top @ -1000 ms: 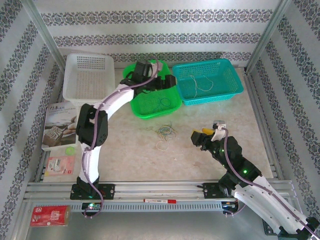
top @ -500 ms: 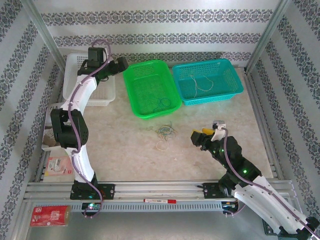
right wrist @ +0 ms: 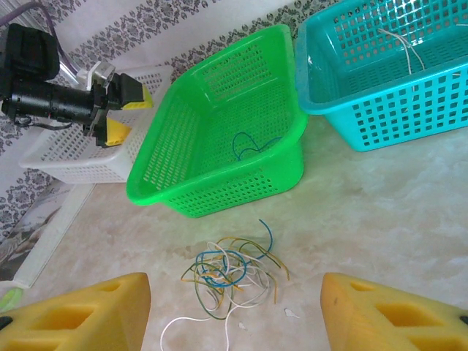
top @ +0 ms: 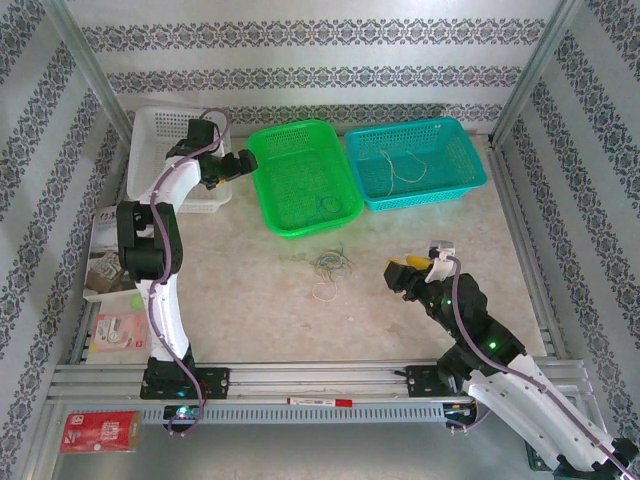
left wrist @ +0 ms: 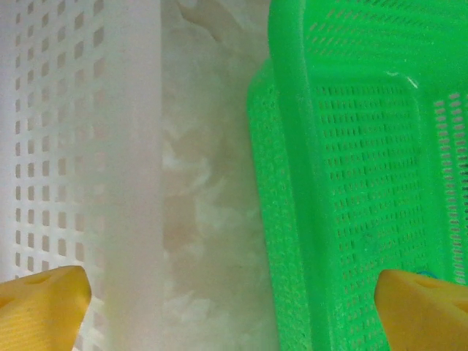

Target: Untangle the cables

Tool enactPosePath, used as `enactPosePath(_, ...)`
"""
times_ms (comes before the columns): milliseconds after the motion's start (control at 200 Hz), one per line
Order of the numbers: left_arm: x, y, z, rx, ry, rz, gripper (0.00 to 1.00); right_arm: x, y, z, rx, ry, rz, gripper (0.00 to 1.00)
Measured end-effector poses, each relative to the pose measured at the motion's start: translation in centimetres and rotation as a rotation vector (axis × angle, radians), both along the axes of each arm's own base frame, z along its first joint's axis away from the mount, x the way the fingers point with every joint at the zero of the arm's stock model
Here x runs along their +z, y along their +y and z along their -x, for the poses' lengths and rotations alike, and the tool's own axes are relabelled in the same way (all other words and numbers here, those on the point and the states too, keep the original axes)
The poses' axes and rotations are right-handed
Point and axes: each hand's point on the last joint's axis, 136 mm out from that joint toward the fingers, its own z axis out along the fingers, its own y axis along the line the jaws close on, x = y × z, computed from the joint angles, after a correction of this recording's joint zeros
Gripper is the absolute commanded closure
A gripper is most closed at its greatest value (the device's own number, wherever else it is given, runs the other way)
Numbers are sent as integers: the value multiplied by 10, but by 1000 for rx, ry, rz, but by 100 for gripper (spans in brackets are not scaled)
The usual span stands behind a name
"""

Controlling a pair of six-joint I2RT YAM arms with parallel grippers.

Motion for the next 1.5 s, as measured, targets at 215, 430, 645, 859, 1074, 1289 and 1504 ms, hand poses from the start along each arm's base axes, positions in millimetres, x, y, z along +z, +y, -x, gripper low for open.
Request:
enactPosePath(215,-18,-27,14,-48,7,154,0,-3,1,-1,0,10,7,37)
enactPosePath(430,-6,-63,36,-92,3,301,0,-10,3,-4,0,35,25,37)
enactPosePath(645,59,-70,41,-127,-127,349,0,-9,5,-7,1,31,22,37)
enactPosePath(859,117,-72,51,-150,-244,361,0,-11,9,-9,11,39,23,37)
enactPosePath(1074,147,-77,74,-163,-312,377,0,-19,16,-11,33,68,35,37)
enactPosePath(1289,131,-118,137,-233,-296,393,0,-40,29,-16,76,124,53,38)
enactPosePath(1504,69,-157,199,-258,-211,382,0,-73,46,-19,139,221,86,39)
